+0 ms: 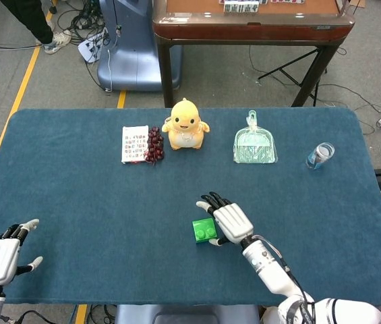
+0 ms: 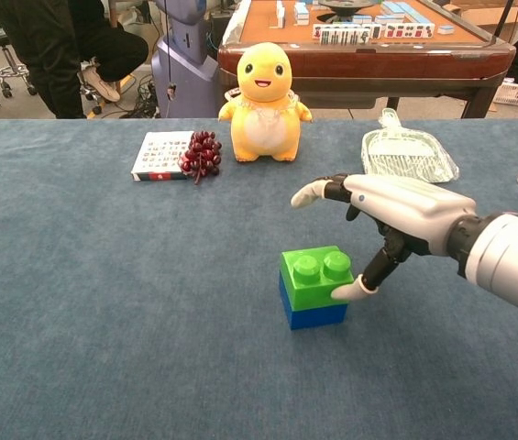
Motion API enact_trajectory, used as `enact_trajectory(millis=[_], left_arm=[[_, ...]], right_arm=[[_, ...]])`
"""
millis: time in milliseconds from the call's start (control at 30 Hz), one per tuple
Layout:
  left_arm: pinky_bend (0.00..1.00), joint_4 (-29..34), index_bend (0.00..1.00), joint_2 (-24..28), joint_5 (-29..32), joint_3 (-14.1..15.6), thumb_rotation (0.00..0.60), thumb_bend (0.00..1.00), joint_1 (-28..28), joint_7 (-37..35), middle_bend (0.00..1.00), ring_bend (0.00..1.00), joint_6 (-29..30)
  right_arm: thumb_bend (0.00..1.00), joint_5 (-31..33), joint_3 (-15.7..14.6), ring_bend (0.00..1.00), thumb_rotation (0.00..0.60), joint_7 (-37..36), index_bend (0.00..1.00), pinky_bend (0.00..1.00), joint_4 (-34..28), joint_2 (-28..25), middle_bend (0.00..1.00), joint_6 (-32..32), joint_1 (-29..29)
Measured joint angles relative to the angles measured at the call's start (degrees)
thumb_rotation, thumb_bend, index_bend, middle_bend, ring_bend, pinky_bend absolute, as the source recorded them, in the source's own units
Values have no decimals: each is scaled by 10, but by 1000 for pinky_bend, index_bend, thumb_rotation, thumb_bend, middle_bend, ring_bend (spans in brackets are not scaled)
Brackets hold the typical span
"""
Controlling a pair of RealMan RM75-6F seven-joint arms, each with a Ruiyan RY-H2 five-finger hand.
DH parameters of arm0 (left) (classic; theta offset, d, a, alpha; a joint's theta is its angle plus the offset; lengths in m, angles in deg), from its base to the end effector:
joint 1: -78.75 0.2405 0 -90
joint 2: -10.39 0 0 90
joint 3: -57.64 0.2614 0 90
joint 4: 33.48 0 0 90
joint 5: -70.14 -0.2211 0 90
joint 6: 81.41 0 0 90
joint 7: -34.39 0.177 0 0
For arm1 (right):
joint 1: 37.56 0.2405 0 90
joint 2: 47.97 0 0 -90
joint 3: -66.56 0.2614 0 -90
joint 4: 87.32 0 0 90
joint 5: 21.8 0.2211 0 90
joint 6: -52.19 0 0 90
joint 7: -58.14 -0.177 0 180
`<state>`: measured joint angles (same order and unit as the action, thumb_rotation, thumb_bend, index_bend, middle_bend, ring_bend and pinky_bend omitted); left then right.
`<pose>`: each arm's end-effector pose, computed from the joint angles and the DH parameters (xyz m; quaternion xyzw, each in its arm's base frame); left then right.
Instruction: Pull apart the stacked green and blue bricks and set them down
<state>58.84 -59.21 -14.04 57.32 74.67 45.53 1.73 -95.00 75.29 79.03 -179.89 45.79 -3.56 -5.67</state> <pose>-0.3234 0.1997 0.1078 -0.6213 -0.3906 -0.3262 0.5959 -0.1295 -0.3013 -0.0751 0.7442 -0.4193 0.3945 0.3387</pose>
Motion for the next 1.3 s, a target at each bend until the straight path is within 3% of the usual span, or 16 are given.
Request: enact_trajectory(millis=[333, 833, 1067, 1167, 1300], left_arm=[[431, 5, 278, -1, -2, 0, 600, 0, -5, 8, 294, 250, -5], [433, 9, 282, -1, -4, 2, 600, 0, -6, 11, 294, 254, -7], [436, 12, 284, -1, -6, 2, 600, 0, -7, 12, 295, 259, -7], [457, 15, 294, -1, -6, 0, 600, 0, -9, 6, 315, 289, -7], [556, 30, 290, 3, -5, -10, 600, 0, -16, -13, 363, 352, -9]], right_arm=[[0, 41, 3, 31, 600, 35, 359, 222, -13, -13, 118, 21, 28], [0, 112, -2, 31, 600, 69, 392, 222, -10, -8, 120, 29, 57], [84, 131, -4, 31, 600, 68, 558, 222, -13, -8, 154, 27, 63], [100, 130, -4, 31, 600, 62, 595, 222, -21, -13, 168, 23, 64], [108, 126, 0, 31, 600, 52, 614, 222, -43, -31, 181, 15, 62]])
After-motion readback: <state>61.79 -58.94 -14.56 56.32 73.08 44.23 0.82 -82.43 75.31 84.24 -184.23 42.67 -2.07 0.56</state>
